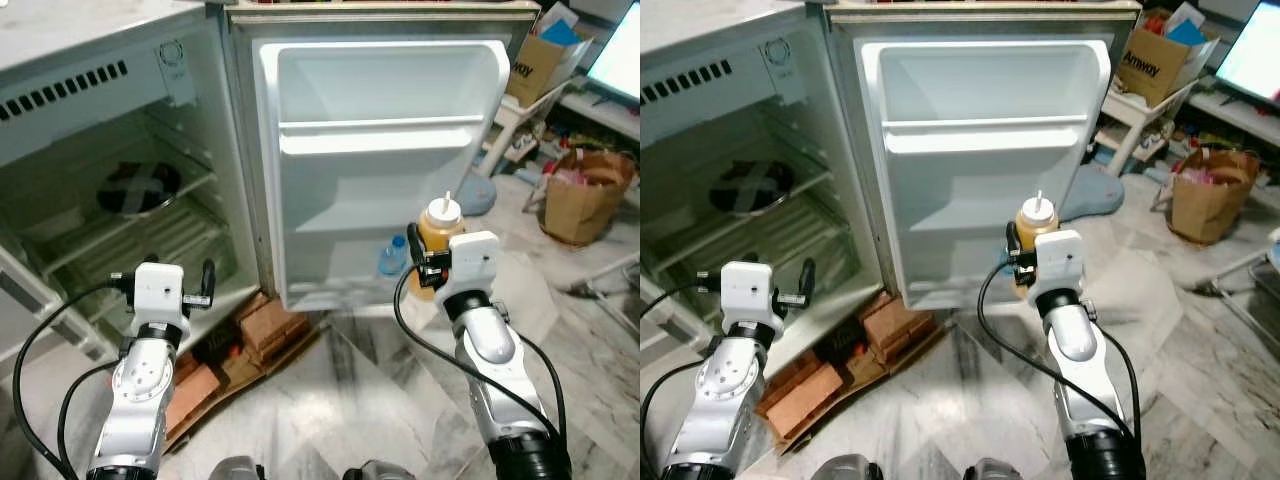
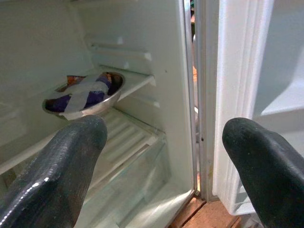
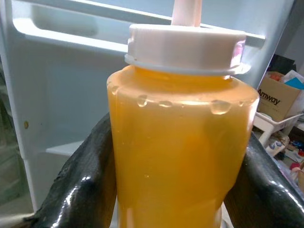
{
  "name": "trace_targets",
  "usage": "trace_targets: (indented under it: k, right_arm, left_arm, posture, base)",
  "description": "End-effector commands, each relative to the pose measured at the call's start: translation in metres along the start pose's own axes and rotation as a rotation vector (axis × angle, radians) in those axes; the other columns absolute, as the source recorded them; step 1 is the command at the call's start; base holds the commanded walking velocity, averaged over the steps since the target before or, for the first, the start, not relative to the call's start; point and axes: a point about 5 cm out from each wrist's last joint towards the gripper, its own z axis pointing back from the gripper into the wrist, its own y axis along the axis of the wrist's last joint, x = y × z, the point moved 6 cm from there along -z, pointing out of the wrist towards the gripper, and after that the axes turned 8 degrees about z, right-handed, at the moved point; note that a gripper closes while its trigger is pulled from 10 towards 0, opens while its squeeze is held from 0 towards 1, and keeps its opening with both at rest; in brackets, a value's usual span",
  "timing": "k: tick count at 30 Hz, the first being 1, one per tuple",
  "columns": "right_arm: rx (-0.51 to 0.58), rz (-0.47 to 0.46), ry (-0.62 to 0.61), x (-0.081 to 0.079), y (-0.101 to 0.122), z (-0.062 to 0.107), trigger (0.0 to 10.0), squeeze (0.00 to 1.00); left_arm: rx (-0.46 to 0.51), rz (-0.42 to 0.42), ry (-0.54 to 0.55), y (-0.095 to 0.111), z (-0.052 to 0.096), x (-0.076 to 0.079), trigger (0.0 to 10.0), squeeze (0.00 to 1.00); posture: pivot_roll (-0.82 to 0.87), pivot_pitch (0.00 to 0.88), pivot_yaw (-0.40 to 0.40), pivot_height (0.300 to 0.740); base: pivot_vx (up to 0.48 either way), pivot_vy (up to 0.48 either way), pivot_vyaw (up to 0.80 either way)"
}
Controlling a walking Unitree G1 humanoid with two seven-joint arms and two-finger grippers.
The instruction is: Restocking fridge
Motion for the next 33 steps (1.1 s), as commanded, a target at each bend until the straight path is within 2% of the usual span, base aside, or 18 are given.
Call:
trace_targets:
  k: [1,22,33]
  right_arm:
    - [0.013,0.002,-0.006,0.0021,0.0027,-0.0007,10.0,0.0]
    - [0.004,0.002,-0.001,0.0009,0.0002,0.0012,10.0,0.0]
    - [0.002,0.004,0.002,0.0006,-0.0003,0.0008,10.0,0.0]
  left_arm:
    - [0.015,-0.002,-0.015,0.0047,-0.0007,0.0017,10.0,0.0]
    - [0.008,0.024,-0.023,0.0042,-0.0013,0.0057,10.0,0.0]
    - [0.011,0.021,-0.029,0.0044,-0.0015,0.0072,10.0,0.0]
  posture:
    - [0.07,0.085,-0.044,0.74]
    - [0.07,0.091,-0.041,0.74]
    - [0.06,0.094,-0.044,0.74]
  base:
    - [0.364,0.0,0.0]
    - [0.339,0.023,0.0]
    - [0.072,0.203,0.0]
